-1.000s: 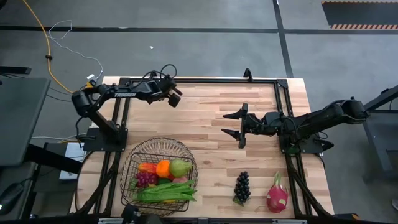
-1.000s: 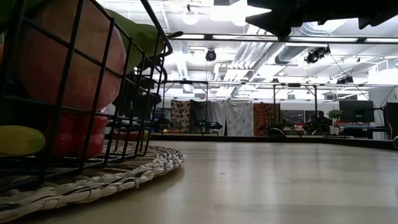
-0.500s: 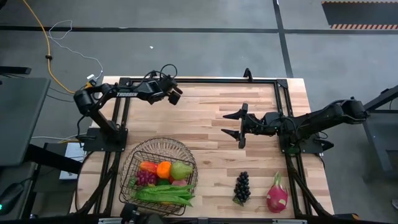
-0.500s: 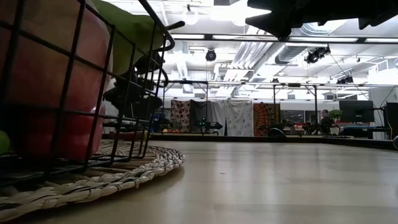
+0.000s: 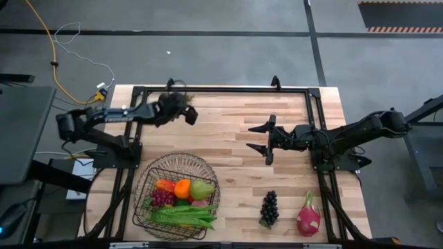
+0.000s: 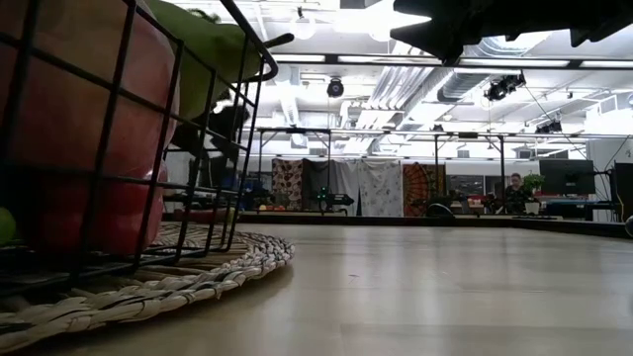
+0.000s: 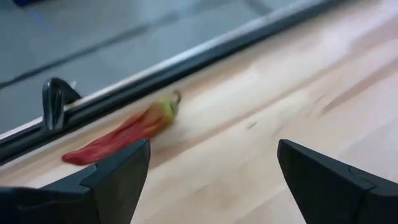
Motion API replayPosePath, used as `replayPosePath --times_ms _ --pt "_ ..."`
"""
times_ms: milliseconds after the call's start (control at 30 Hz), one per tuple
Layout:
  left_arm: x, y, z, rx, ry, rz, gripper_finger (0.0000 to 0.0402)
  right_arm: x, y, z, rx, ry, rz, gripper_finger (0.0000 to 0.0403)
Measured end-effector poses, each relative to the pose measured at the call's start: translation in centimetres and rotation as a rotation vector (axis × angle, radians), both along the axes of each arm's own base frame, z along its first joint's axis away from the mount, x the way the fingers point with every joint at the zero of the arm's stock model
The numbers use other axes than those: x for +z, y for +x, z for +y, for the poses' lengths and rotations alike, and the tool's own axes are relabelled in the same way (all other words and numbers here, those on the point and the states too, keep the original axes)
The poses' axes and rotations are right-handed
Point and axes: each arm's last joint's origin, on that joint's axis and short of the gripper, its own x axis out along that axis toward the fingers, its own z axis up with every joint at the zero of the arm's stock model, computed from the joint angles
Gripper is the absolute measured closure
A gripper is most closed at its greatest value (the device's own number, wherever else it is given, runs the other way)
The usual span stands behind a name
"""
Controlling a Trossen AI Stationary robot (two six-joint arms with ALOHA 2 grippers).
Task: Build produce basket
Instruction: Put the red chili pepper into the black wire basket
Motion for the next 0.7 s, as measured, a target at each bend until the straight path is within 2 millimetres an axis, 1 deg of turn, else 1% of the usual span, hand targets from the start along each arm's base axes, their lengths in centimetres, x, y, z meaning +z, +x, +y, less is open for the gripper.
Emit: replayPosePath --times_ms 67,133,200,267,367,433,500,600,700 --pt "-0.6 -0.6 -1.1 0.035 0.082 -0.087 0.0062 0.0 0.0 0.0 0.000 0.000 0.000 0.0134" --pt "-1.6 -1.3 -1.8 0.092 0.145 -0.208 0.0062 0.0 0.0 0.0 0.000 0.000 0.001 0.0134" --pt "-3.1 -2.1 -2.2 0.132 0.172 -0.297 0.0062 0.0 0.0 0.0 0.000 0.001 -0.001 0.0134" --pt "-4.9 -3.0 -2.6 0.190 0.188 -0.341 0.0062 0.0 0.0 0.0 0.000 0.002 -0.002 0.0134" --pt "-6.9 -4.2 -2.9 0.310 0.239 -0.353 0.0062 0.0 0.0 0.0 0.000 0.002 -0.002 0.0134" --pt "-7.2 -4.4 -2.8 0.354 0.272 -0.361 0.0067 0.0 0.0 -0.1 -0.003 0.001 -0.002 0.0134" --pt "-7.4 -4.3 -2.6 0.366 0.301 -0.314 0.0079 0.0 0.0 -0.2 -0.009 0.001 -0.002 0.0134" --pt "-7.5 -3.8 -1.9 0.390 0.332 -0.243 0.0113 0.0 0.0 -0.5 -0.020 0.005 -0.002 0.0134" --pt "-7.7 -3.0 -0.9 0.384 0.333 -0.177 0.0169 0.0 0.1 -0.7 -0.032 0.025 -0.005 0.0134"
